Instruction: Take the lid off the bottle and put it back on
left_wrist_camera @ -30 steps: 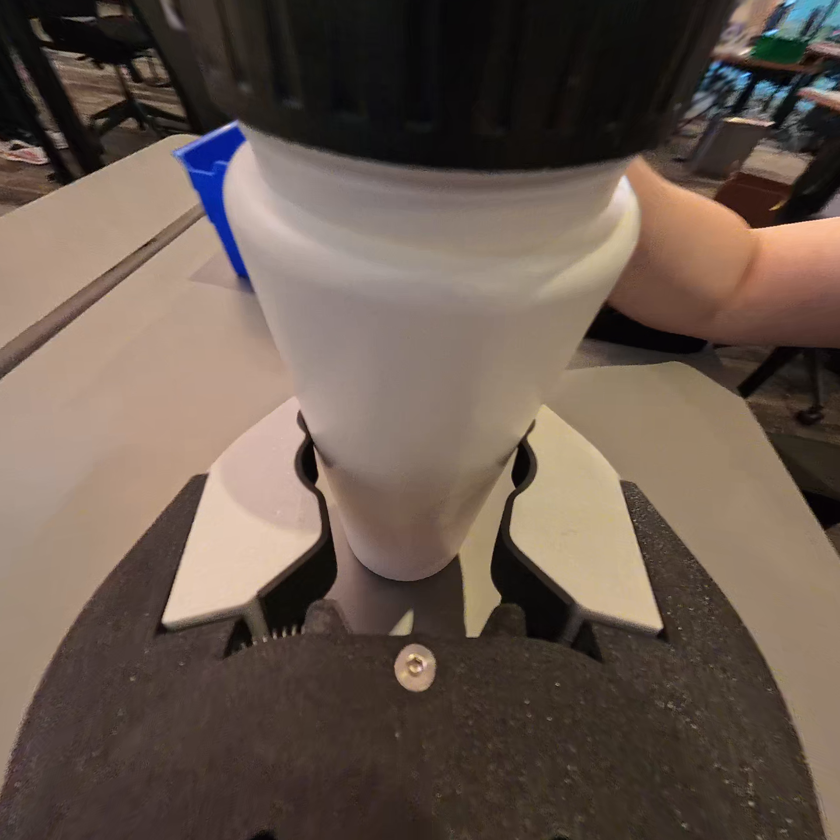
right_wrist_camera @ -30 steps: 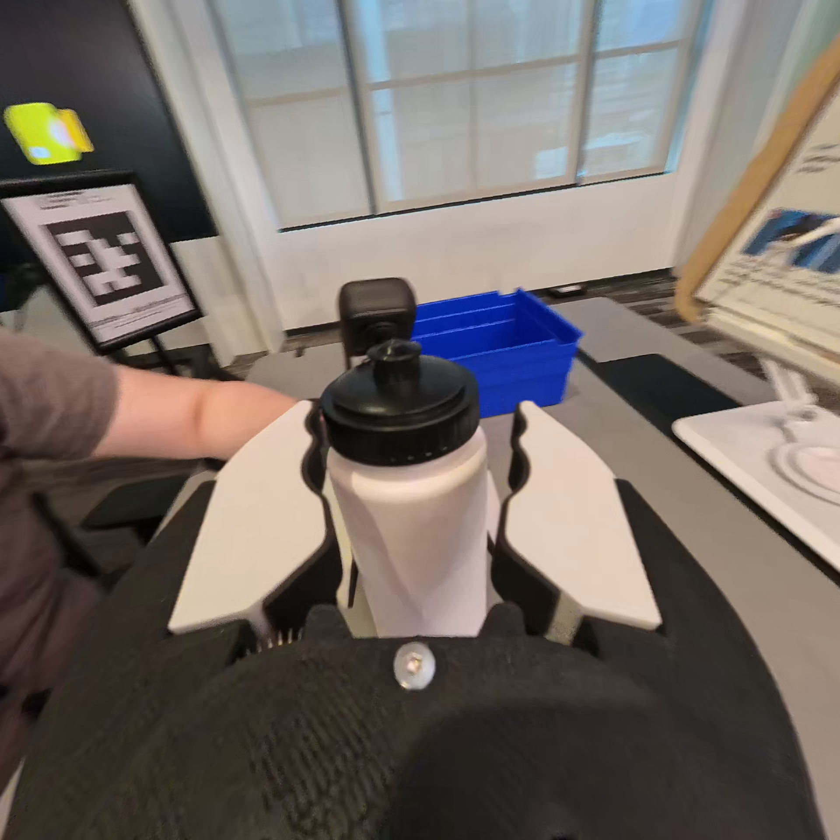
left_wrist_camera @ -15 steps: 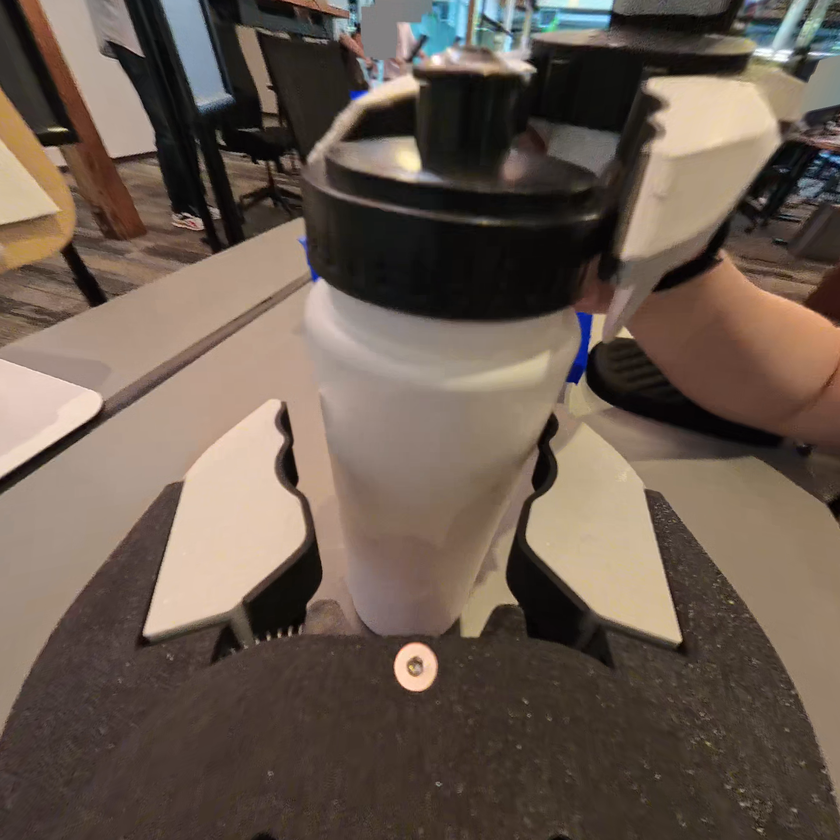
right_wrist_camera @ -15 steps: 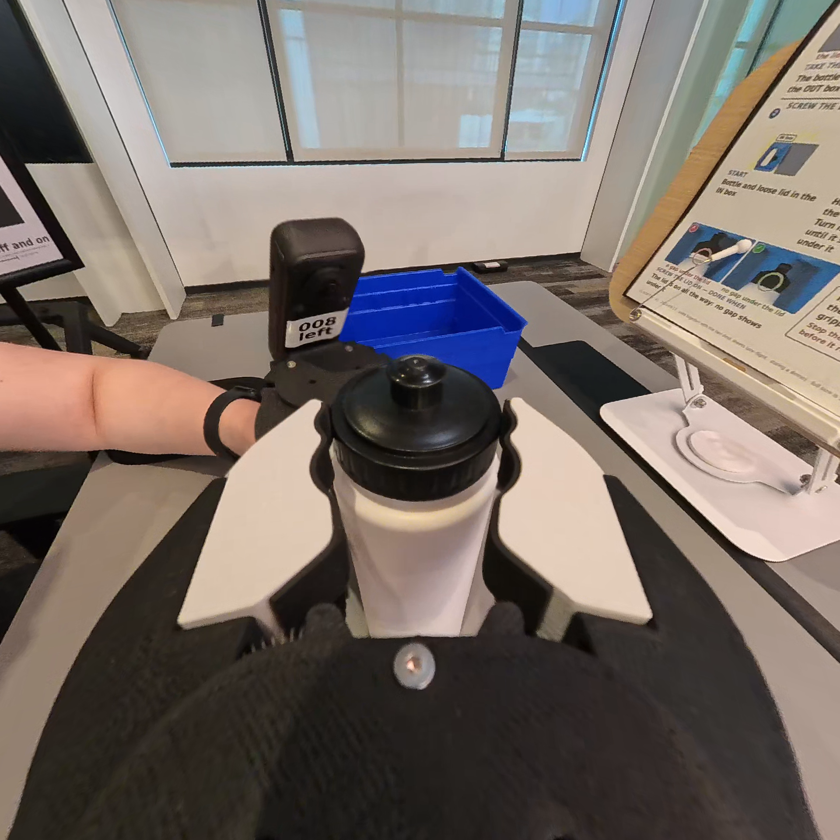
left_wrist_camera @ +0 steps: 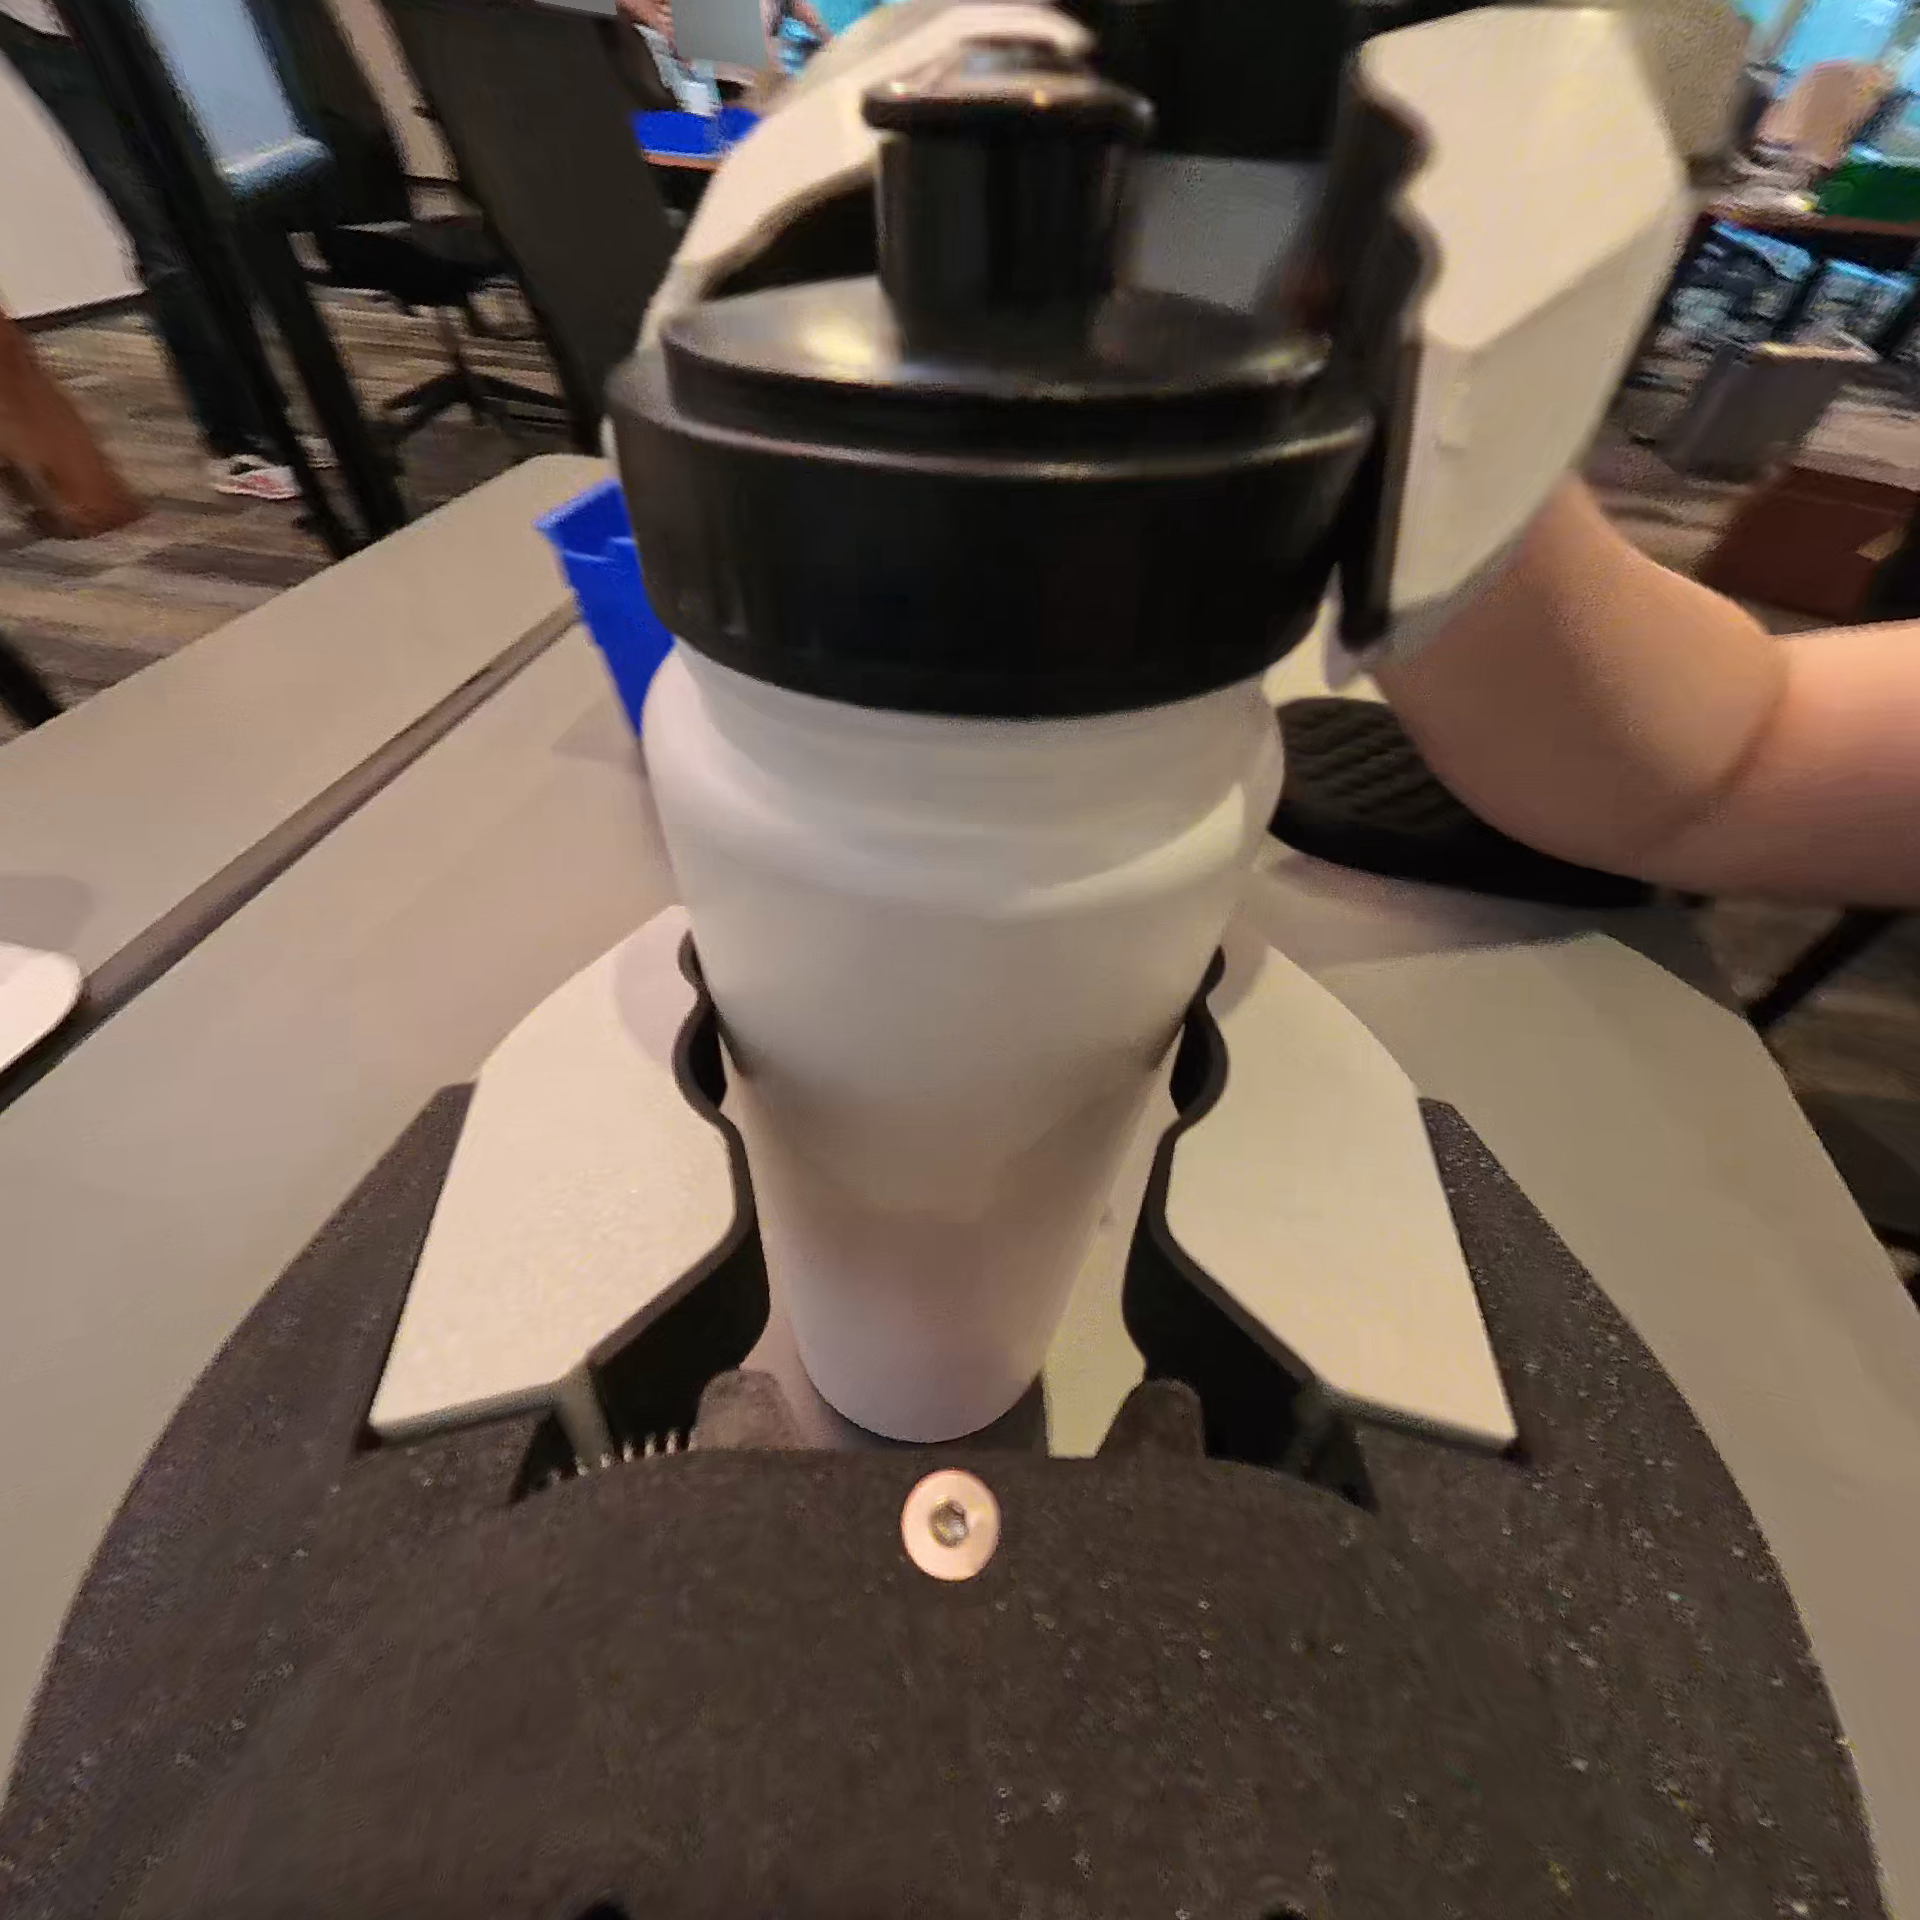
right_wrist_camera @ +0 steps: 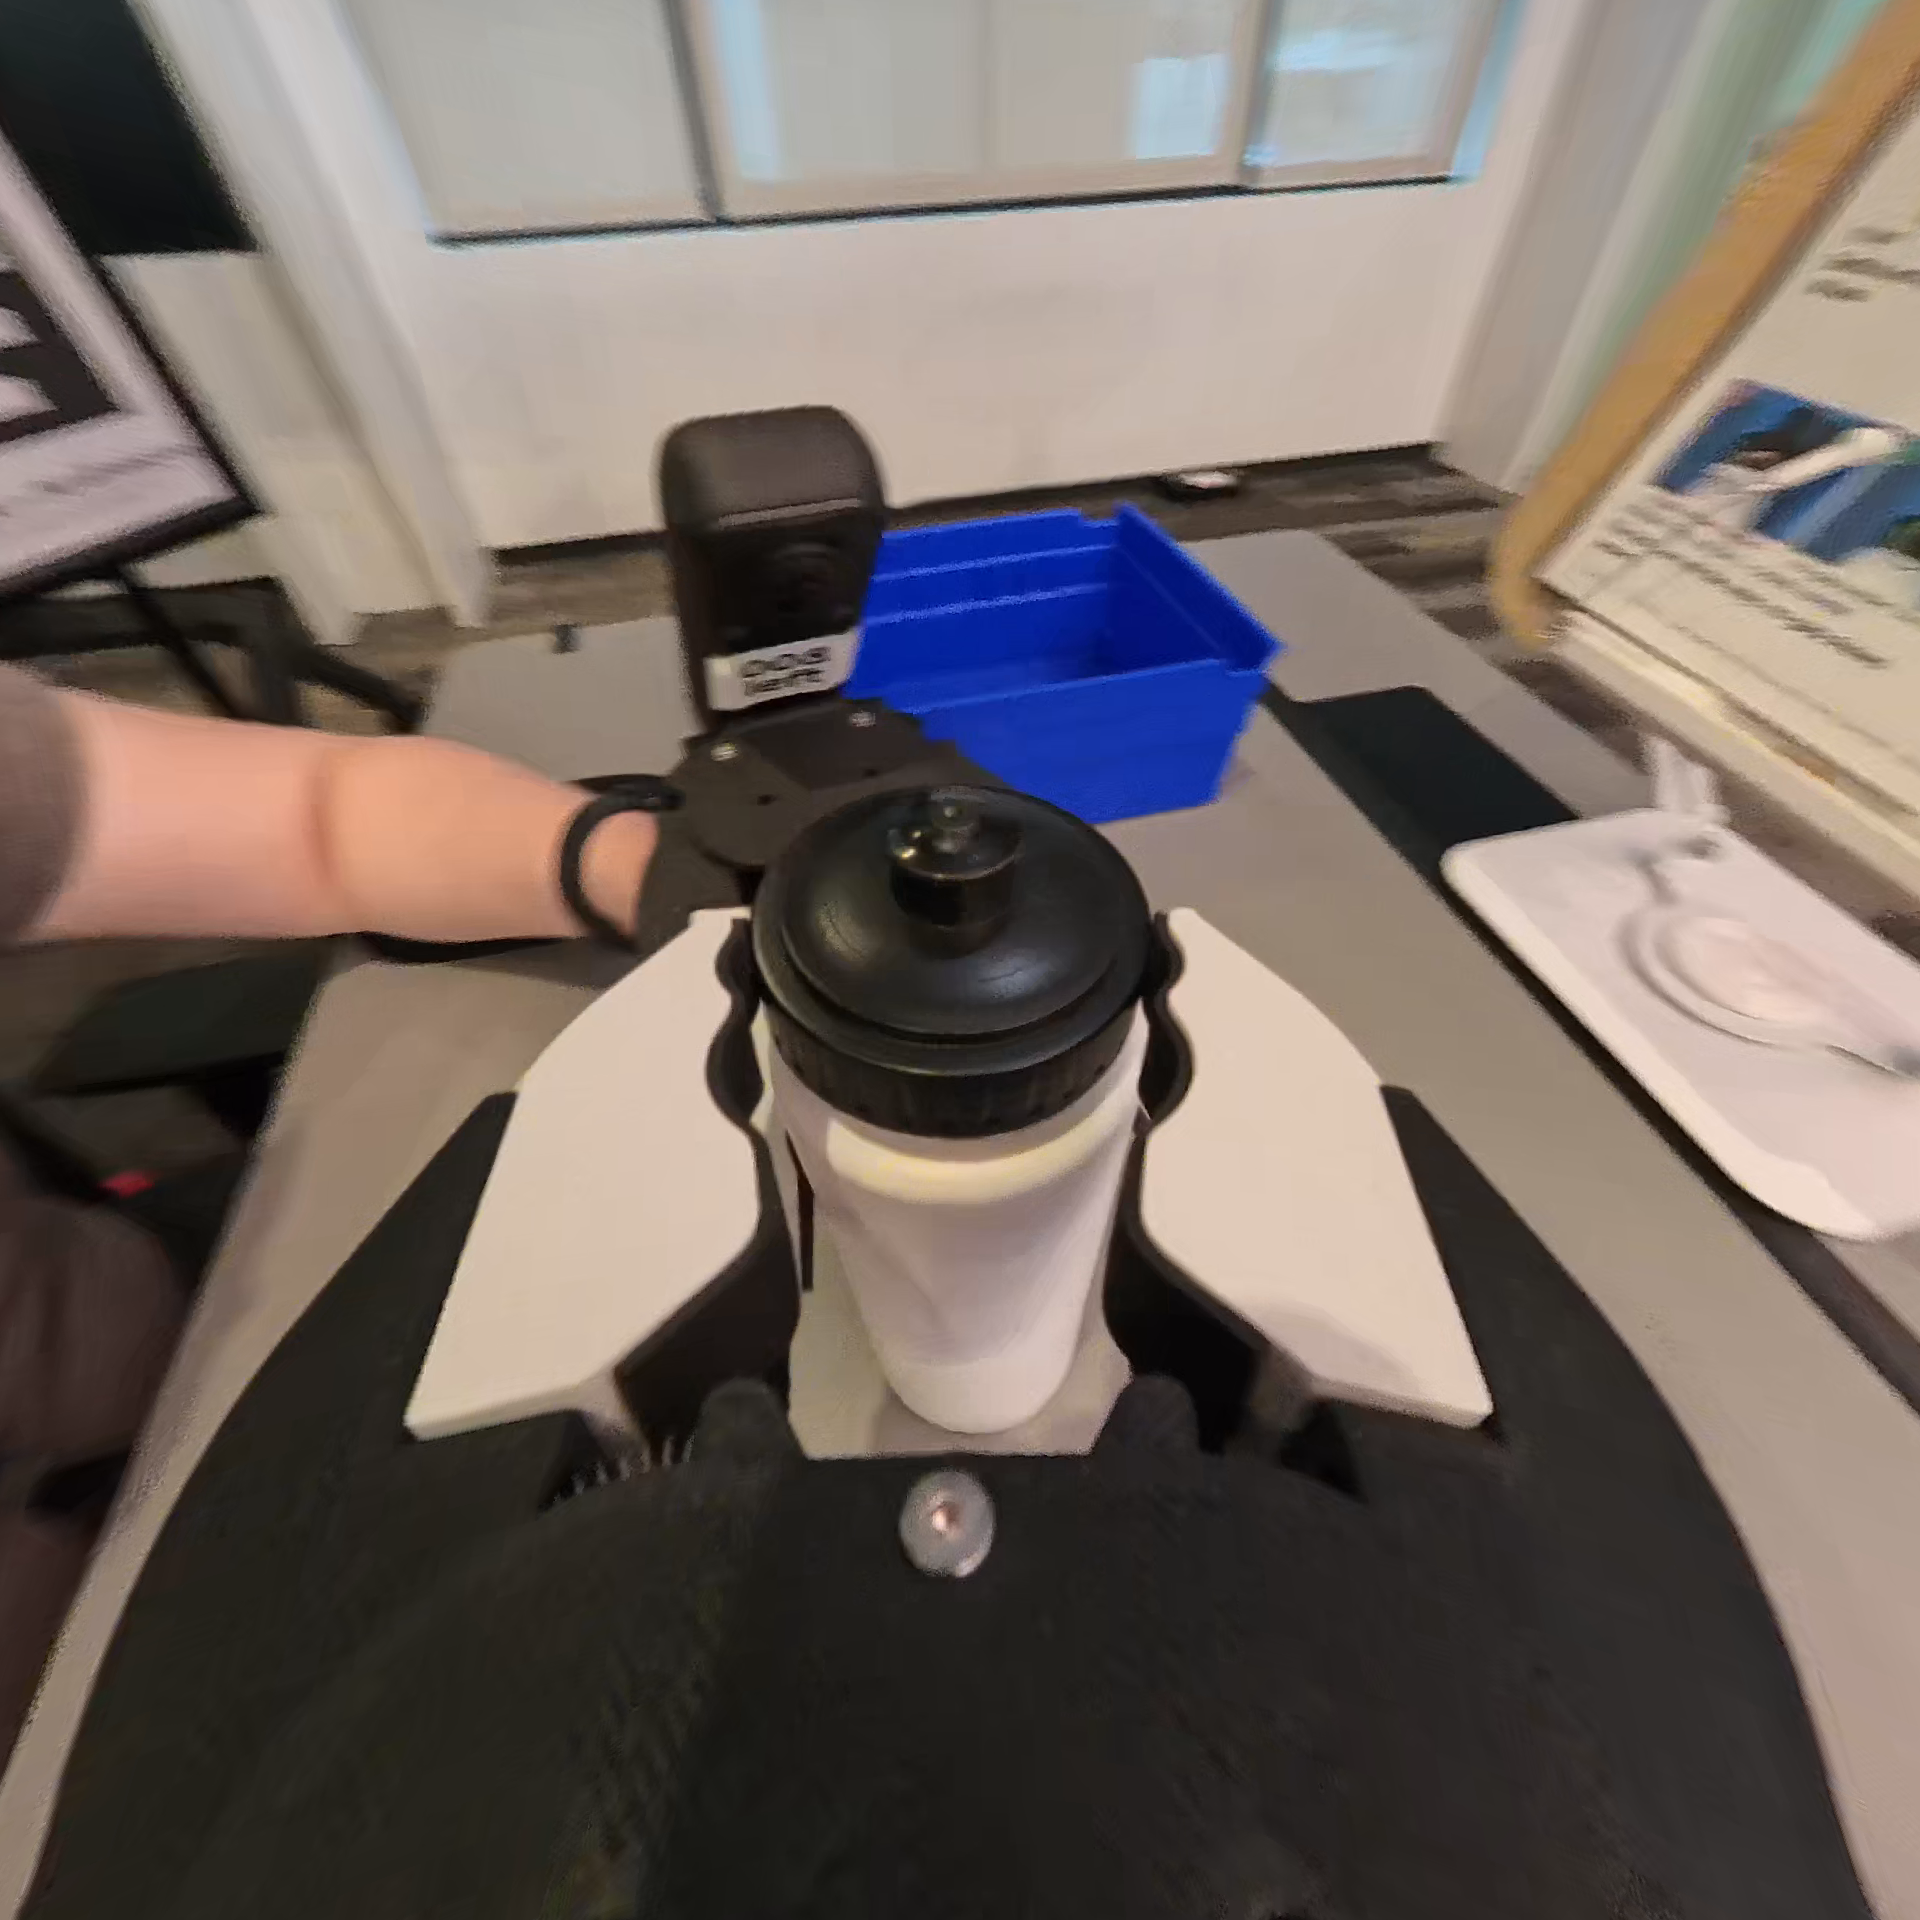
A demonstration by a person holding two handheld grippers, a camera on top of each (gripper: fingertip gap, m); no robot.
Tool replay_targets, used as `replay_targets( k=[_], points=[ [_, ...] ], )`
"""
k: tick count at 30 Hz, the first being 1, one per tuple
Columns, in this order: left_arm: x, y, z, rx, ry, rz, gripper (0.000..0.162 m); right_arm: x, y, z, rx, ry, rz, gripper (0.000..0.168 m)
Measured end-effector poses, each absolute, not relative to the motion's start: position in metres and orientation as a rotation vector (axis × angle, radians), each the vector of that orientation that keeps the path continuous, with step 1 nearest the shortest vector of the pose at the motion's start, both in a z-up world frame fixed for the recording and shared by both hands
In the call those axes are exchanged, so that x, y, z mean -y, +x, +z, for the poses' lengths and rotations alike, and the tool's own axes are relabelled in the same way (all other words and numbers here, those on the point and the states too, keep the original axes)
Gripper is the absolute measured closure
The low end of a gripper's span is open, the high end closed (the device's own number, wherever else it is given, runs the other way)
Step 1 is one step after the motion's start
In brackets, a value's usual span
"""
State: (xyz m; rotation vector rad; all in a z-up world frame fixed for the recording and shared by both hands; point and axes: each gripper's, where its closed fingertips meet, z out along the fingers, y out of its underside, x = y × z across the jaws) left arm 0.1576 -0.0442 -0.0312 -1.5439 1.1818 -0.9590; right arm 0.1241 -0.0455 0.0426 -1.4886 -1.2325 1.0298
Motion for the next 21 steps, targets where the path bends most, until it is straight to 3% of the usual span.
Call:
replay_targets(
  k=[5, 21],
  points=[
    [0.089, 0.163, -0.032, -1.475, -1.41, -1.094, 0.076, 0.09, 0.132, 0.049, 1.429, -1.255, 1.384, 0.094],
    [0.068, 0.157, -0.031, -1.333, -1.485, -1.075, 0.076, 0.066, 0.142, 0.078, 1.254, -1.211, 1.182, 0.095]
  ],
)
